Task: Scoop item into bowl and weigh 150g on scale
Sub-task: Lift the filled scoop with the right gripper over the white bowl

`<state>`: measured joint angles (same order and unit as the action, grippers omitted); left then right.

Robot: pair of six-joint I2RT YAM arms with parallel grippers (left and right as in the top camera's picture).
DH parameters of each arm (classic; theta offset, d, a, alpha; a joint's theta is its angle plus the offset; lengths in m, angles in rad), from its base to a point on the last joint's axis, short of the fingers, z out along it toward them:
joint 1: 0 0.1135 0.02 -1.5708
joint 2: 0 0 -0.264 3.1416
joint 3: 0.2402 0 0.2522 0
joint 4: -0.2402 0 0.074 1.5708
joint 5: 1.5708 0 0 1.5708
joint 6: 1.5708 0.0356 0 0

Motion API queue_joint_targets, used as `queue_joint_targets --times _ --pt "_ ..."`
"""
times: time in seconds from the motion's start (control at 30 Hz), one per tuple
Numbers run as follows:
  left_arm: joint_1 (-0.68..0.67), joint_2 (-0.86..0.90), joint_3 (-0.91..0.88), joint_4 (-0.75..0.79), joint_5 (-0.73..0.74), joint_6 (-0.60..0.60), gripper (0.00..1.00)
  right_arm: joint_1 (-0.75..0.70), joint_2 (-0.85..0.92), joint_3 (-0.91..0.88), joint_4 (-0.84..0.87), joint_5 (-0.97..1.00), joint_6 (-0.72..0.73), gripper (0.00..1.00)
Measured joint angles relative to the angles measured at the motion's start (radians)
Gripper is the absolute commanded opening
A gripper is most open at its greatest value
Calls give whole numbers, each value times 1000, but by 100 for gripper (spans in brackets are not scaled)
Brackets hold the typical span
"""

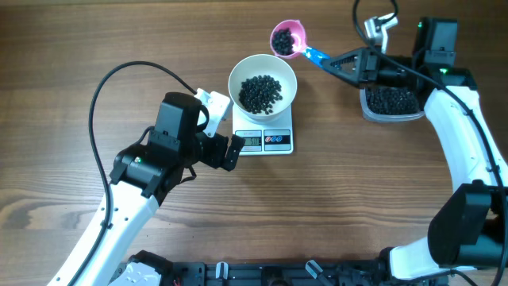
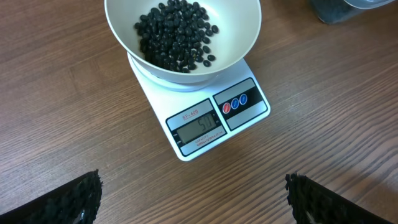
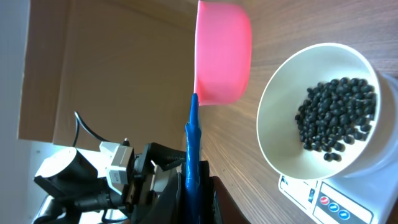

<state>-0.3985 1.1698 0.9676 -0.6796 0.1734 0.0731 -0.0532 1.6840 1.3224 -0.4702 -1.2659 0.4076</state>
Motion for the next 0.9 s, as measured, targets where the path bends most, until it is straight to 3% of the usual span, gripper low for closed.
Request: queue_joint_targets --times 0.9 --pt "0 0 0 0 0 0 100 103 0 0 -8 224 -74 4"
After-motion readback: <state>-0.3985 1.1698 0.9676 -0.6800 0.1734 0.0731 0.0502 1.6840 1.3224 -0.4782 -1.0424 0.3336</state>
